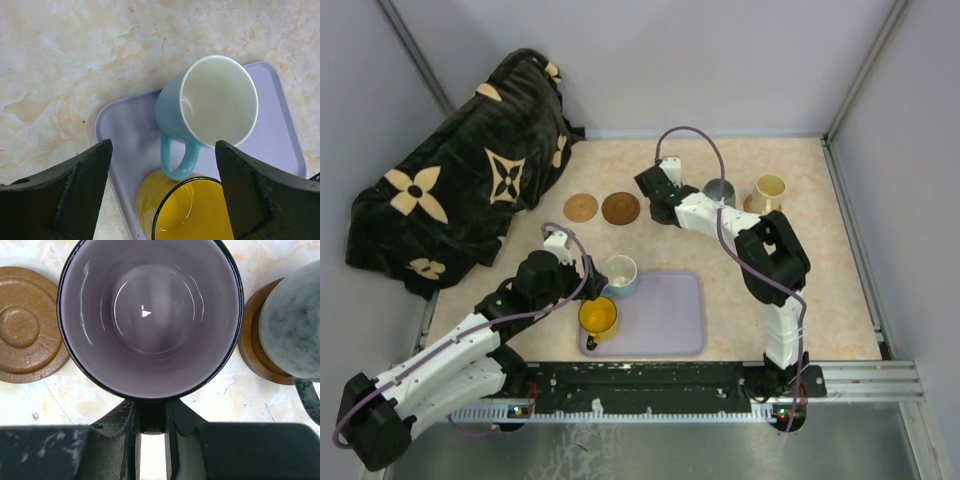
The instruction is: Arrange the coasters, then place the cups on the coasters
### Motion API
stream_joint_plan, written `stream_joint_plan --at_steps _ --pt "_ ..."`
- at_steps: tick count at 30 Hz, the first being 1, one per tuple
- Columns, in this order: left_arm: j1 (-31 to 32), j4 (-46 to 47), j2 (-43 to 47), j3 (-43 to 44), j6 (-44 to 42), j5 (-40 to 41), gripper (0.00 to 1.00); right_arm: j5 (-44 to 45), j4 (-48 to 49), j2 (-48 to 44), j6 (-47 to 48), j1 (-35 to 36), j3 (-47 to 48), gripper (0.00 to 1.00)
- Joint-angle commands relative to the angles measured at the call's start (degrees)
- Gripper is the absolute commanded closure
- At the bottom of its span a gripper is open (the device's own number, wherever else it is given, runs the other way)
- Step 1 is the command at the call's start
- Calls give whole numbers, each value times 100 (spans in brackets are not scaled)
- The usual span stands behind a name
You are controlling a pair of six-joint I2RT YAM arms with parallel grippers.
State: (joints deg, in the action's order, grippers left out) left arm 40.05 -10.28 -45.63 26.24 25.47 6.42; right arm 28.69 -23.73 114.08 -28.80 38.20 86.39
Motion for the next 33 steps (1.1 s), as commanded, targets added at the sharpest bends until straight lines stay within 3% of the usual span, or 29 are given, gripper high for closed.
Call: stream_joint_plan --at_steps 1,33 --pt "29 9 32 206 11 123 10 120 221 -47 -86 -52 415 100" --pt "25 -41 -29 147 1 219 9 -241 444 8 -140 -242 141 100"
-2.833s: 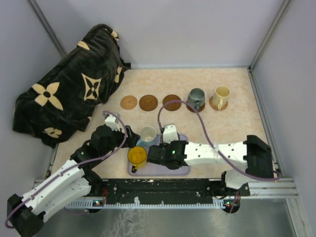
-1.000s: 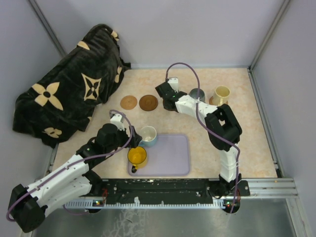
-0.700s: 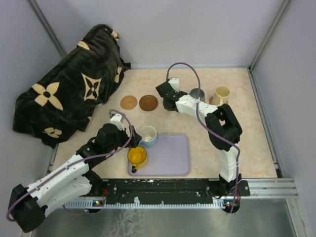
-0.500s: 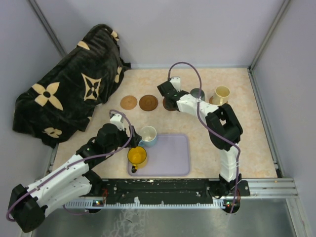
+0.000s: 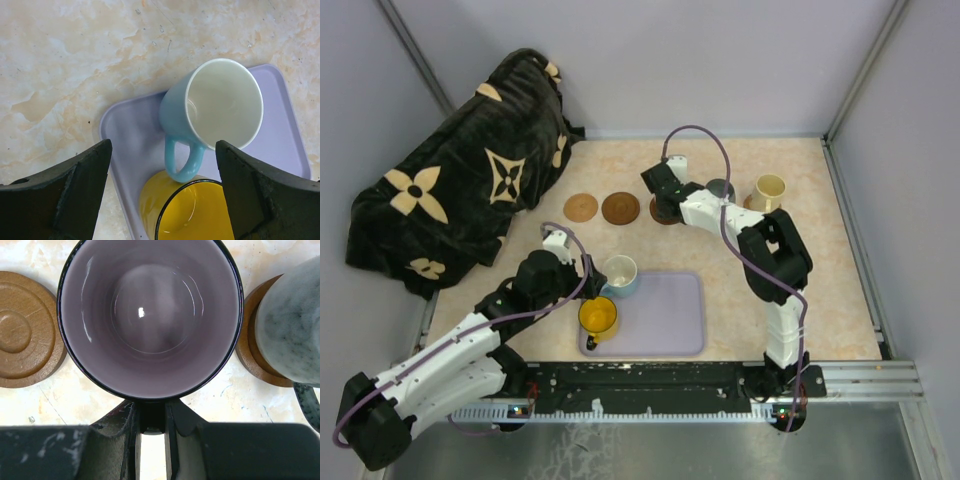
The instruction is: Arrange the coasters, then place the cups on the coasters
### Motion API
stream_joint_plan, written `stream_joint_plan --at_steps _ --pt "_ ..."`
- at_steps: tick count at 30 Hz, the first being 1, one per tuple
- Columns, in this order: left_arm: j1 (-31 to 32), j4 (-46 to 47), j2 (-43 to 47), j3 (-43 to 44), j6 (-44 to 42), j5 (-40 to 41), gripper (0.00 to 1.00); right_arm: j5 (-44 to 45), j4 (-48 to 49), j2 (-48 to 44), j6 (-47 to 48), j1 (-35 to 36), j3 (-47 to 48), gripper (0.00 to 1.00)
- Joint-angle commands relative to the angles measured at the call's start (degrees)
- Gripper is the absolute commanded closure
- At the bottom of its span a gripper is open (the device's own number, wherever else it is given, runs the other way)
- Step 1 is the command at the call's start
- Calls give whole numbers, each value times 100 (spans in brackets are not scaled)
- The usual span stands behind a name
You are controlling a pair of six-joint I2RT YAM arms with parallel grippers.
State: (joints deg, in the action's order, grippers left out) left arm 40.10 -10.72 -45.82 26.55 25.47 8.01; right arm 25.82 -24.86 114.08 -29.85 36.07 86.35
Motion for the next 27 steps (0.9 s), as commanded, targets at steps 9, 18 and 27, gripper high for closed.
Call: stream_joint_plan --at_steps 9,18,27 --pt "24 24 -39 108 -1 69 9 0 515 69 -35 -30 114 100" --pt "25 43 -68 99 11 59 9 10 471 -29 -137 -30 -107 100" --pt "24 52 -91 111 28 45 9 -22 226 -232 -251 -22 -108 100"
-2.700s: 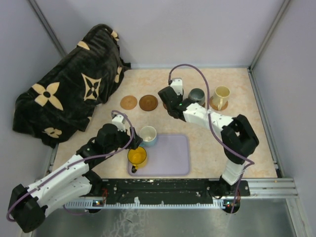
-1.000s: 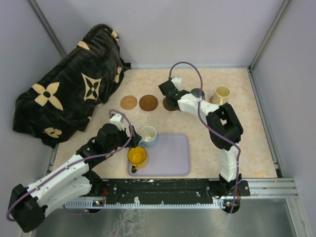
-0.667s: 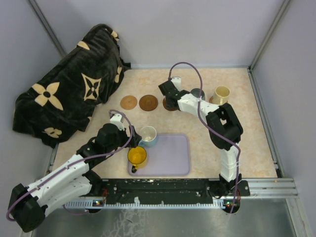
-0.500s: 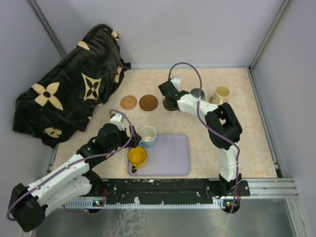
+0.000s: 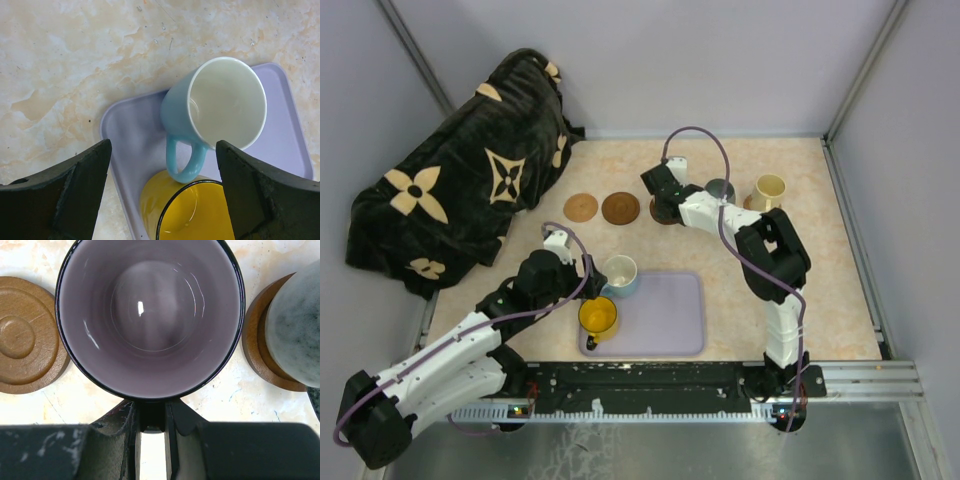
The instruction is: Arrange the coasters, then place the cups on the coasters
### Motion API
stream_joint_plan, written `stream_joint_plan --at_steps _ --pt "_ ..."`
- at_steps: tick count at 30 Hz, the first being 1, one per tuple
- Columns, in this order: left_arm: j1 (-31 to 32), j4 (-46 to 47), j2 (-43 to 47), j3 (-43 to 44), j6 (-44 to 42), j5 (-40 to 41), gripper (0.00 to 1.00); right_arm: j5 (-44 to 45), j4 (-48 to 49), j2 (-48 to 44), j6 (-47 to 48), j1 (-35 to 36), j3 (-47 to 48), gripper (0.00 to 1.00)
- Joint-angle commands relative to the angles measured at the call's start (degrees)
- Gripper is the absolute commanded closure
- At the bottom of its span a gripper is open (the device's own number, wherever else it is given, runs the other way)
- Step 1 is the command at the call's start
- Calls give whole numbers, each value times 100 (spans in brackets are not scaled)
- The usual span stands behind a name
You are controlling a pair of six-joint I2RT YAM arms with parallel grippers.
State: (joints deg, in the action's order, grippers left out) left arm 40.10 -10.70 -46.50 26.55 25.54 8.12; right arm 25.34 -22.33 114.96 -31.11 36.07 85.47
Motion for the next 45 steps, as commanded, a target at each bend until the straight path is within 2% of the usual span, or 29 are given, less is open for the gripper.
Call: stream_joint_plan --at_steps 1,26,45 --pt "24 50 -31 114 29 31 9 28 -45 -349 -128 -17 -12 100" --pt "25 33 28 0 136 12 8 308 -182 -731 96 154 212 100" --pt "25 12 61 0 139 14 8 304 -354 -663 -70 193 124 100"
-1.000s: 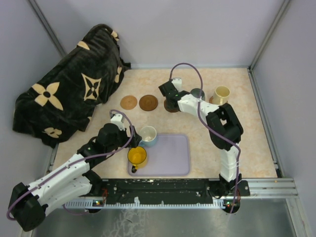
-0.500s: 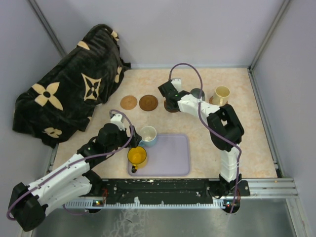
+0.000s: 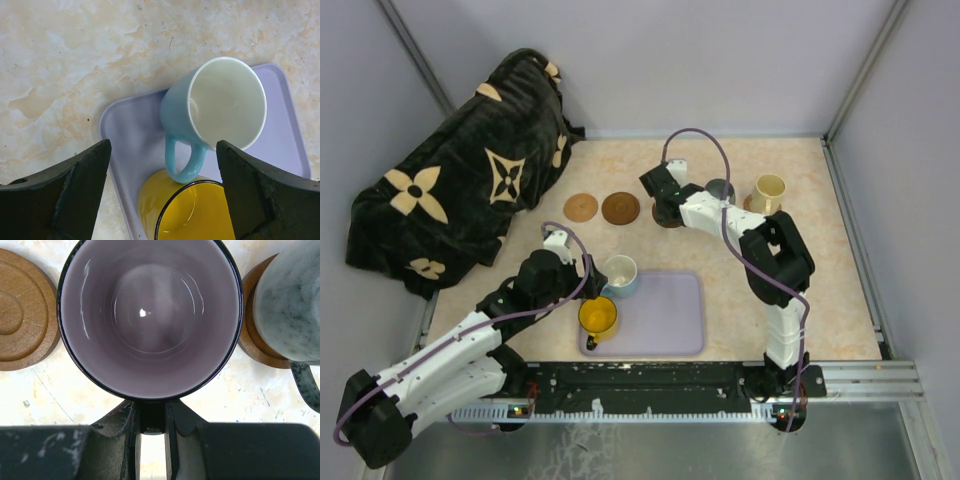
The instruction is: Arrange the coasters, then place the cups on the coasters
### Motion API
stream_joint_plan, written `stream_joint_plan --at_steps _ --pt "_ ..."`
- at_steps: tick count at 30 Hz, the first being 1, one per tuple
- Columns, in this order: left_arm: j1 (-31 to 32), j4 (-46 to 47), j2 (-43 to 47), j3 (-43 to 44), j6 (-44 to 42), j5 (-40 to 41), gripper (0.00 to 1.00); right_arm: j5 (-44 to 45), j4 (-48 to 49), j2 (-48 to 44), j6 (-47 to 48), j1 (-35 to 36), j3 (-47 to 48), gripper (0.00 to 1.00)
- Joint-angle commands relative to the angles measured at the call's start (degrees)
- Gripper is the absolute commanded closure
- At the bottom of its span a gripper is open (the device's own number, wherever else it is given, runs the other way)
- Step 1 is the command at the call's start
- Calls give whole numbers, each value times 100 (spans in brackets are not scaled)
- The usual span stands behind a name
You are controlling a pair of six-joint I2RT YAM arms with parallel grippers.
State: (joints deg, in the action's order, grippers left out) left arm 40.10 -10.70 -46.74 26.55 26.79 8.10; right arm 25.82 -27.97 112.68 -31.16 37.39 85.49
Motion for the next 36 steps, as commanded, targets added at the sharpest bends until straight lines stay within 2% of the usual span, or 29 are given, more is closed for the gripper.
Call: stream_joint_plan --at_steps 1,6,14,22,28,36 --pt "25 15 89 7 19 16 8 278 189 -432 -78 60 119 100" --pt "25 14 86 16 11 17 8 288 119 -357 -115 60 148 99" --pt "25 -4 83 26 3 8 8 231 127 -171 -113 61 227 84" --pt "25 -46 139 18 -20 51 8 186 113 32 -68 61 359 81" --pt "25 -47 123 22 -25 49 8 128 146 119 -22 62 373 74" --pt "25 -42 135 2 -16 56 8 101 140 87 29 59 348 53"
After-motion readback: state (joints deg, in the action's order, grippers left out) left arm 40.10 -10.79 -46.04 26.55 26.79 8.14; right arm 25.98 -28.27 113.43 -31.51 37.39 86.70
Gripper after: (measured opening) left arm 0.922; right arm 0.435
